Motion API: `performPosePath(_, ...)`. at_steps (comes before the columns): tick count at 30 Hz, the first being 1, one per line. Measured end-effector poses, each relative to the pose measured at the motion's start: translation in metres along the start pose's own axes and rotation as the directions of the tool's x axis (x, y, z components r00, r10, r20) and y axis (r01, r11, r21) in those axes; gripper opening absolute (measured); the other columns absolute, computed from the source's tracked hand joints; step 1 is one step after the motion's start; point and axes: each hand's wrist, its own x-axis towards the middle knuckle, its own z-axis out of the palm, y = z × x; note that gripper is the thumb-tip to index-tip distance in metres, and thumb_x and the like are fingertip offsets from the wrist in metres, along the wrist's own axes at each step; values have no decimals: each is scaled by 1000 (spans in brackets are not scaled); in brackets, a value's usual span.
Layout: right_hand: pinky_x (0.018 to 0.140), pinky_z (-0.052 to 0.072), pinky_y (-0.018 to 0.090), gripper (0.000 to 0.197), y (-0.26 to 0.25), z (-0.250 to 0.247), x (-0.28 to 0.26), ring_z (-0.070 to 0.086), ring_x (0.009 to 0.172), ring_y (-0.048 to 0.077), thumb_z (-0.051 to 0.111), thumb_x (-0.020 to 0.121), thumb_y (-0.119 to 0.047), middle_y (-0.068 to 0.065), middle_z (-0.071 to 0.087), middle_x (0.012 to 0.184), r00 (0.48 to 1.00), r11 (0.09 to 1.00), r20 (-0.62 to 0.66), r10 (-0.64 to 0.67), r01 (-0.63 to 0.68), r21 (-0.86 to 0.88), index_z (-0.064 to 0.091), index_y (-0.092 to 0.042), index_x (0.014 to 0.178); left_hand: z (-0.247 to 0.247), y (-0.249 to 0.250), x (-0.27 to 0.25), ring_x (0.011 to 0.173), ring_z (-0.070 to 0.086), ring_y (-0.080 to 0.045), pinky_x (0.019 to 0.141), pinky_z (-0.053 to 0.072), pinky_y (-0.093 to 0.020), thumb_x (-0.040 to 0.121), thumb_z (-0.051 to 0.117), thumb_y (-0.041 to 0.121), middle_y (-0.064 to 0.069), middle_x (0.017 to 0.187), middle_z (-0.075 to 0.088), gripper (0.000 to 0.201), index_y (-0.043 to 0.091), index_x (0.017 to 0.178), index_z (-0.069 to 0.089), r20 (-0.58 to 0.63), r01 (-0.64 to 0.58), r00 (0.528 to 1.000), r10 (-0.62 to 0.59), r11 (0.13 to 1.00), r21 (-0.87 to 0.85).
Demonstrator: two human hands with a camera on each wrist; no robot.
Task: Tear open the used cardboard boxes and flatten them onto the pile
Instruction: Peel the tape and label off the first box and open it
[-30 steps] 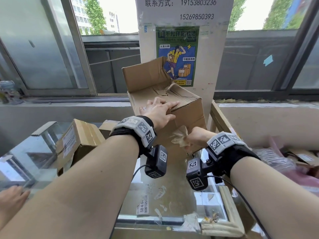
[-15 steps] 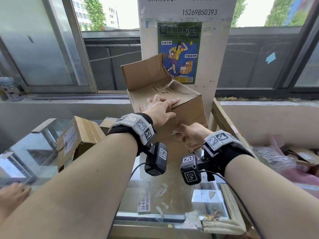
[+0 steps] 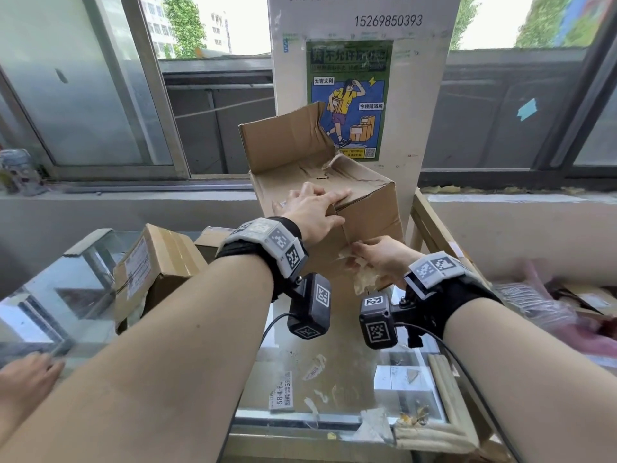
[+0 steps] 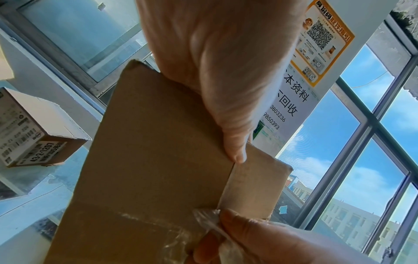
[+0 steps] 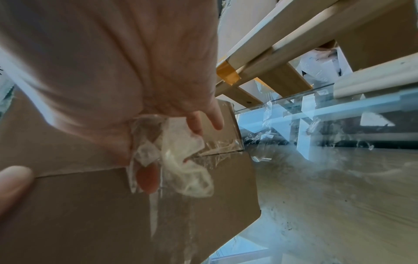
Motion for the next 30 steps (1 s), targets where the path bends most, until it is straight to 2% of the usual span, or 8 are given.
performPosePath(2, 57, 45, 15, 30, 4, -2, 2, 58, 64, 11, 44, 99, -18, 11, 67, 91, 1000, 999, -5, -17, 17, -43, 68, -2, 108, 1, 1, 1, 133, 24, -25, 109, 18, -59, 94, 48, 48, 5, 144, 29, 51, 56, 140, 27, 0, -5, 1000, 5, 1000, 6)
performPosePath(5, 49, 41, 7, 25, 8, -4, 3, 53, 62, 8, 44, 100, -21, 4, 66, 82, 999, 993, -6, -49, 48, -107, 67, -11, 97, 1, 2, 3, 132, 25, -25, 109, 18, -59, 94, 48, 48, 5, 143, 29, 51, 56, 140, 27, -3, -10, 1000, 10, 1000, 9)
performPosePath(7, 45, 38, 5, 24, 8, -5, 2, 51, 59, 6, 44, 100, -22, 3, 66, 81, 998, 990, -8, -61, 60, -124, 65, -13, 96, 0, 3, 4, 133, 25, -25, 109, 19, -59, 94, 48, 48, 5, 144, 29, 51, 56, 140, 27, -3, -14, 1000, 14, 1000, 17)
performPosePath(13, 58, 40, 20, 35, 15, -9, 3, 48, 57, 8, 50, 95, -33, -5, 66, 73, 999, 960, 36, -34, 43, -278, 68, -17, 69, 1, 0, 4, 132, 27, -26, 108, 19, -59, 95, 48, 46, 5, 144, 30, 49, 55, 139, 29, -34, 12, 999, -12, 1000, 9)
performPosePath(18, 61, 41, 21, 32, 14, -12, 3, 51, 60, 8, 50, 95, -31, -3, 69, 78, 998, 952, 58, -27, 43, -303, 67, -18, 71, 1, 3, 3, 133, 26, -25, 109, 17, -59, 95, 48, 45, 6, 145, 30, 50, 55, 139, 28, -25, 9, 1000, -9, 1000, 6)
performPosePath(22, 70, 41, 28, 36, 21, -15, 3, 49, 68, 14, 51, 94, -35, 3, 69, 87, 999, 952, 49, -19, 33, -303, 69, -17, 68, 4, 6, 4, 132, 28, -25, 107, 18, -58, 95, 47, 45, 5, 144, 31, 49, 55, 139, 29, -33, 4, 999, -3, 1000, 21)
performPosePath(26, 71, 41, 29, 38, 23, -16, 5, 49, 70, 18, 51, 94, -35, 6, 70, 89, 998, 949, 64, -14, 34, -313, 70, -18, 66, 4, 10, 6, 132, 33, -26, 112, 20, -53, 95, 47, 44, 3, 144, 33, 50, 53, 141, 28, -51, -3, 999, 5, 999, 48)
performPosePath(30, 68, 41, 26, 40, 24, -20, 4, 49, 67, 15, 48, 96, -31, 4, 69, 88, 998, 933, 64, -12, 34, -358, 69, -18, 65, 5, 16, 9, 132, 34, -26, 111, 25, -46, 96, 48, 42, 2, 144, 34, 50, 51, 141, 30, -52, -18, 998, 20, 999, 36)
